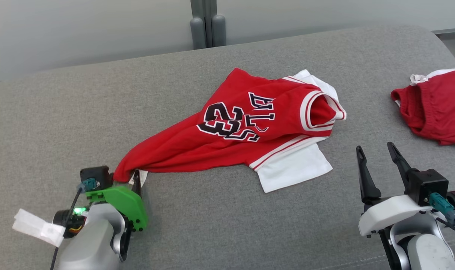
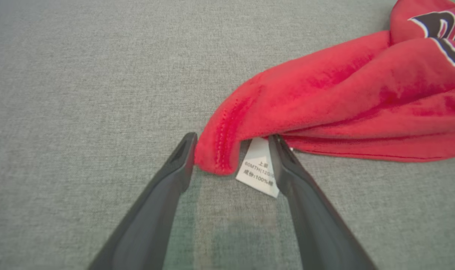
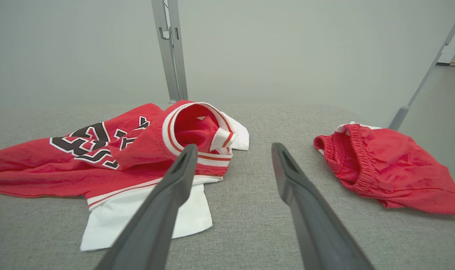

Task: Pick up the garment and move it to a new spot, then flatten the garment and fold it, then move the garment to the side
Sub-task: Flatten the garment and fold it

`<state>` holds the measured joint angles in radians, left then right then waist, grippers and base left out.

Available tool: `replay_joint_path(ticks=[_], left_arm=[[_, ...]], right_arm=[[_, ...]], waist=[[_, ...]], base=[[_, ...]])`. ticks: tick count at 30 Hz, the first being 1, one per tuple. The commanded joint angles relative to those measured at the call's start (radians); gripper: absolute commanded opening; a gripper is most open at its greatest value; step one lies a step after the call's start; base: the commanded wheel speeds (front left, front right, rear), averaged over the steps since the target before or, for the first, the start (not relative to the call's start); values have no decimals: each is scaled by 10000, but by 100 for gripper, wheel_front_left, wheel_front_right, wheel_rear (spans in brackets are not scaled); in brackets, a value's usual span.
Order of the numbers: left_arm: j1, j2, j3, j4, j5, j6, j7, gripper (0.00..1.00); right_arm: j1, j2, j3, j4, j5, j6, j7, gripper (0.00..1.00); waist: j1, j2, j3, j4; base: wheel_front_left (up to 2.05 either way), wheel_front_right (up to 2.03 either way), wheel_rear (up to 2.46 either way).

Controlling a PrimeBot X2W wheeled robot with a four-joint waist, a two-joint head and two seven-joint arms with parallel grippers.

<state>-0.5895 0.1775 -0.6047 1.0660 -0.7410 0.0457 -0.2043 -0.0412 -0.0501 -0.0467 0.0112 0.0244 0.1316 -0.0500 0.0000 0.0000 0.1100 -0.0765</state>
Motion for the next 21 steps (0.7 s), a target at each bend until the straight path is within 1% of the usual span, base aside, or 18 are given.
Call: replay_joint_path(ticks=[1, 5, 7, 9, 13, 15, 17, 21], left_arm=[[302, 12, 81, -65, -82, -36, -129, 100], [842, 181, 342, -559, -231, -69, -482, 100], [1199, 313, 588, -1103, -273, -124, -577, 100], [1555, 506, 1154, -2128, -215, -172, -621, 100], [2997, 742, 2484, -4713, 542, -191, -600, 100], [3715, 719, 3228, -6098, 1099, -286, -605, 100], [4397, 548, 3743, -7151, 1591, -401, -605, 100], [5386, 167, 4613, -8665, 2445, -732, -605, 100]], right_arm=[[150, -11, -59, -51, -35, -18, 33, 100], [265, -12, -268, -147, -99, -16, 82, 100], [382, -11, -384, -185, -76, -16, 101, 100], [455, -11, -492, -213, -55, -18, 123, 100], [613, -12, -611, -222, 1, -18, 167, 100], [660, -12, -673, -200, 53, -16, 181, 100], [724, -11, -697, -168, 110, -16, 197, 100], [831, -12, -745, -50, 104, -16, 186, 100]], waist=[[0, 0, -122, 41], [0, 0, -366, 169], [0, 0, -516, 274], [0, 0, -669, 396], [0, 0, -965, 638], [0, 0, -1117, 763], [0, 0, -1216, 879], [0, 0, -1352, 1124]], base=[[0, 0, 0], [0, 0, 0], [0, 0, 0], [0, 0, 0], [0, 0, 0], [0, 0, 0], [0, 0, 0], [0, 0, 0]])
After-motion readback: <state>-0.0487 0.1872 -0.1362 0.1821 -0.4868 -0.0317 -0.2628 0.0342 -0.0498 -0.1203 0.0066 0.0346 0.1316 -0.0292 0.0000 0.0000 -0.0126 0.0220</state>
